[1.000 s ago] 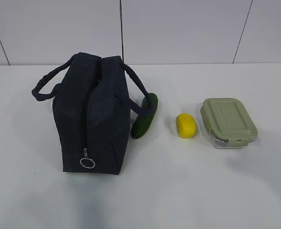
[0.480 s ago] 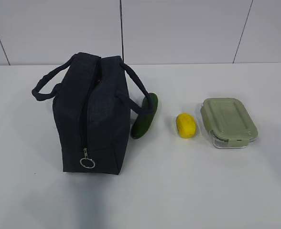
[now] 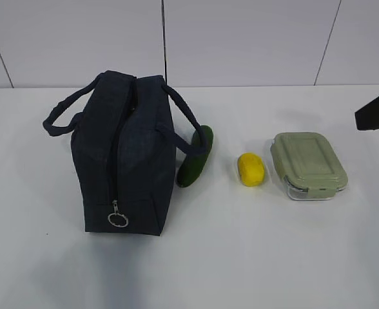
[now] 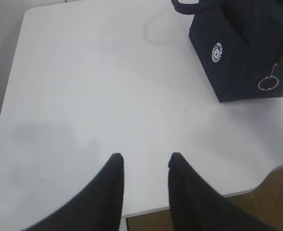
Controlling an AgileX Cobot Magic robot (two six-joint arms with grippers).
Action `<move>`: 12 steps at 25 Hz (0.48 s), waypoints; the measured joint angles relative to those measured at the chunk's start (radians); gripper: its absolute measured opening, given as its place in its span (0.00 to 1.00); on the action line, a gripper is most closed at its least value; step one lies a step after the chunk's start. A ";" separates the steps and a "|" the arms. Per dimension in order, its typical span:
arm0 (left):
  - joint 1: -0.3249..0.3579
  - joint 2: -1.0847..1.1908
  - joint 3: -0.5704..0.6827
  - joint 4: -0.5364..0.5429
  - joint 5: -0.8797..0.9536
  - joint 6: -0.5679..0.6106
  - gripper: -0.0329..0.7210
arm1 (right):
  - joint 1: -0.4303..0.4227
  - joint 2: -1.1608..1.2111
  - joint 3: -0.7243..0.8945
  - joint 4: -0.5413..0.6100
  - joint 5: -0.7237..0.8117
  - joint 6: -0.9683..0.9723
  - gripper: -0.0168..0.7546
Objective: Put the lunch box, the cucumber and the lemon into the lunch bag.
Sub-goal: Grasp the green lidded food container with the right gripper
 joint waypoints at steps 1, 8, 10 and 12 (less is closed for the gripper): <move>0.000 0.000 0.000 0.000 0.000 0.000 0.34 | -0.041 0.015 -0.004 0.028 0.026 -0.024 0.63; 0.000 0.000 0.000 0.000 0.000 0.000 0.34 | -0.242 0.136 -0.035 0.158 0.135 -0.141 0.63; 0.000 0.000 0.000 0.000 -0.002 0.000 0.34 | -0.259 0.191 -0.064 0.183 0.145 -0.163 0.63; 0.000 0.000 0.000 0.000 -0.002 0.000 0.34 | -0.266 0.260 -0.101 0.200 0.145 -0.183 0.63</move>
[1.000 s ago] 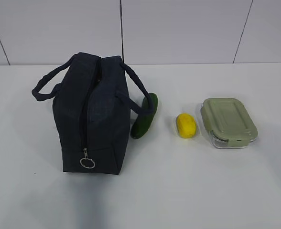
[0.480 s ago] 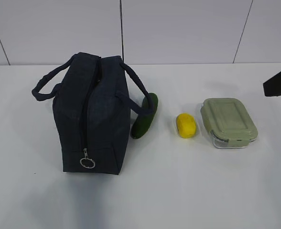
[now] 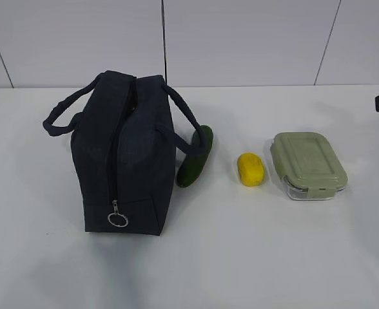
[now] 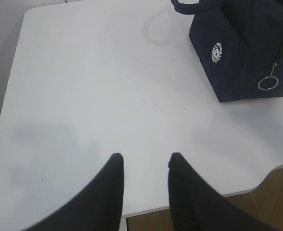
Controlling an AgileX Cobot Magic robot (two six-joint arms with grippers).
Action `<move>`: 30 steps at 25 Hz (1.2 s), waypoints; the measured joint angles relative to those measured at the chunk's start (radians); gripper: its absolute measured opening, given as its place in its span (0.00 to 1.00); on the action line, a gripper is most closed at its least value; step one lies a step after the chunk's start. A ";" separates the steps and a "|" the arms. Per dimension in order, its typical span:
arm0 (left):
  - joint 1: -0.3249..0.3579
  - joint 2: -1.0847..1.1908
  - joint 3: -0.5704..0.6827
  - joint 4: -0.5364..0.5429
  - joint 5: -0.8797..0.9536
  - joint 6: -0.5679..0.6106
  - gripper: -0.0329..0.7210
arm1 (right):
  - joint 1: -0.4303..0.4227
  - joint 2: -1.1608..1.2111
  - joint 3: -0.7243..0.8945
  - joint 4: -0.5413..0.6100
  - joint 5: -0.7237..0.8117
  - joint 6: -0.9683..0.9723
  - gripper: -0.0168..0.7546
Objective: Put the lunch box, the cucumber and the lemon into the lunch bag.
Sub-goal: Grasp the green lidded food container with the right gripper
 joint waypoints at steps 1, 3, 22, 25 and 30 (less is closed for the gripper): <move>0.000 0.000 0.000 0.000 0.000 0.000 0.34 | -0.001 0.039 -0.024 0.004 0.000 -0.010 0.63; 0.000 0.000 0.000 0.000 0.000 0.000 0.34 | -0.002 0.114 -0.074 0.012 0.000 -0.019 0.63; 0.000 0.000 0.000 0.000 0.000 0.000 0.34 | -0.025 0.518 -0.279 0.036 -0.007 -0.181 0.66; 0.000 0.000 0.000 0.000 0.000 0.000 0.34 | -0.025 0.532 -0.279 0.057 -0.007 -0.215 0.76; 0.000 0.000 0.000 0.000 0.000 0.000 0.34 | -0.025 0.603 -0.279 0.098 -0.009 -0.237 0.84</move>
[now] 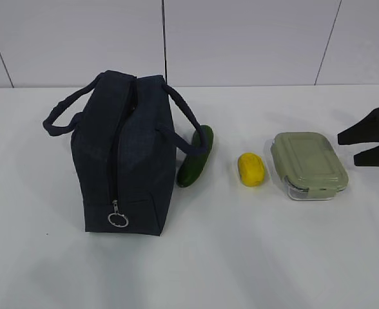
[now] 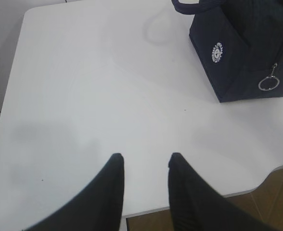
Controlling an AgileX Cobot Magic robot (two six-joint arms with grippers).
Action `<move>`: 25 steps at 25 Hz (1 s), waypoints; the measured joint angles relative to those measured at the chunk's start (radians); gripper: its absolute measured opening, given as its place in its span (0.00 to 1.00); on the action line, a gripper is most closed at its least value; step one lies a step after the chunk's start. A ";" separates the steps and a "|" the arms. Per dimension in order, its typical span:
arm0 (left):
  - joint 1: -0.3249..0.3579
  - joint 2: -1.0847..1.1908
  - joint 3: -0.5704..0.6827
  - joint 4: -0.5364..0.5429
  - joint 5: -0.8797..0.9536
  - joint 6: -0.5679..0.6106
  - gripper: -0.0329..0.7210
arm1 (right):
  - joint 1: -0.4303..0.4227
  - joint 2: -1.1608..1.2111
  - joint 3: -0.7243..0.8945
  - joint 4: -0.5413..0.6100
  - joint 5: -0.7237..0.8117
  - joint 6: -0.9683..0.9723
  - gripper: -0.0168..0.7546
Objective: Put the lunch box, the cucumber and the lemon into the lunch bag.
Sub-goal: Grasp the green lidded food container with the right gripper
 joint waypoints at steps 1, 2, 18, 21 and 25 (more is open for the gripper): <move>0.000 0.000 0.000 0.000 0.000 0.000 0.34 | 0.000 0.013 0.000 0.002 0.000 -0.006 0.85; 0.000 0.000 0.000 0.000 0.000 0.000 0.34 | 0.000 0.027 0.000 0.007 -0.002 -0.012 0.85; 0.000 0.000 0.000 0.000 0.000 0.000 0.34 | 0.068 0.163 -0.129 -0.001 -0.010 -0.084 0.85; 0.000 0.000 0.000 0.000 0.000 0.000 0.34 | 0.070 0.177 -0.137 -0.005 -0.010 -0.084 0.85; 0.000 0.000 0.000 0.000 0.000 0.000 0.34 | 0.076 0.182 -0.139 0.001 -0.010 -0.084 0.85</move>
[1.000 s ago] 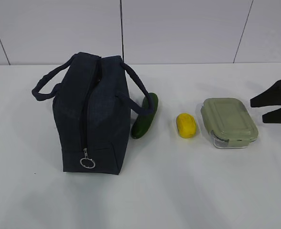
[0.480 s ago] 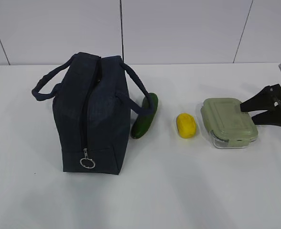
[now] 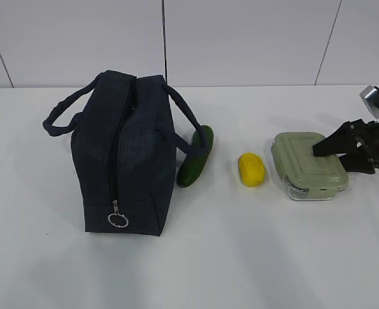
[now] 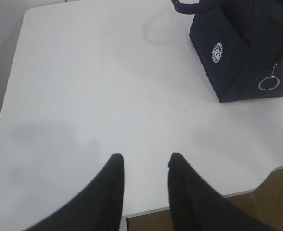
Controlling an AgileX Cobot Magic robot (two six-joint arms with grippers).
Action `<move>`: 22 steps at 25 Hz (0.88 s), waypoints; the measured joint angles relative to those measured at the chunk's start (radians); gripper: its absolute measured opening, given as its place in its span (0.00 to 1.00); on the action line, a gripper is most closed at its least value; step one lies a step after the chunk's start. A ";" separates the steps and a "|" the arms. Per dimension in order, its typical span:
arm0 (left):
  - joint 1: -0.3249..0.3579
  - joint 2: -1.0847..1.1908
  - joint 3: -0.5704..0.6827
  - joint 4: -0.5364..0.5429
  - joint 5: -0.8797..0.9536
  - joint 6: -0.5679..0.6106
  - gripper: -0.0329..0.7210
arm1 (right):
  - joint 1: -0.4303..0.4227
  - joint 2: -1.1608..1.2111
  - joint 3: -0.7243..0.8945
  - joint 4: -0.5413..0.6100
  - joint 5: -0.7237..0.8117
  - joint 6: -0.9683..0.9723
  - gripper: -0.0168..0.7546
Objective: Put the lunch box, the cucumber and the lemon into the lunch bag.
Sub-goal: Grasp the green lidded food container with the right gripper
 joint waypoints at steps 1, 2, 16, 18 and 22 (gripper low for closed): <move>0.000 0.000 0.000 0.000 0.000 0.000 0.34 | 0.002 0.000 0.000 0.002 0.000 0.000 0.85; 0.000 0.000 0.000 0.000 0.000 0.000 0.34 | 0.006 0.002 0.000 0.004 0.000 0.000 0.85; 0.000 0.000 0.000 0.000 0.000 0.000 0.34 | 0.042 0.058 -0.008 0.070 0.028 0.002 0.85; 0.000 0.000 0.000 0.000 0.000 0.000 0.34 | 0.048 0.059 -0.008 0.072 0.028 0.002 0.85; 0.000 0.000 0.000 0.000 0.000 0.000 0.34 | 0.050 0.059 -0.008 0.073 0.029 0.002 0.84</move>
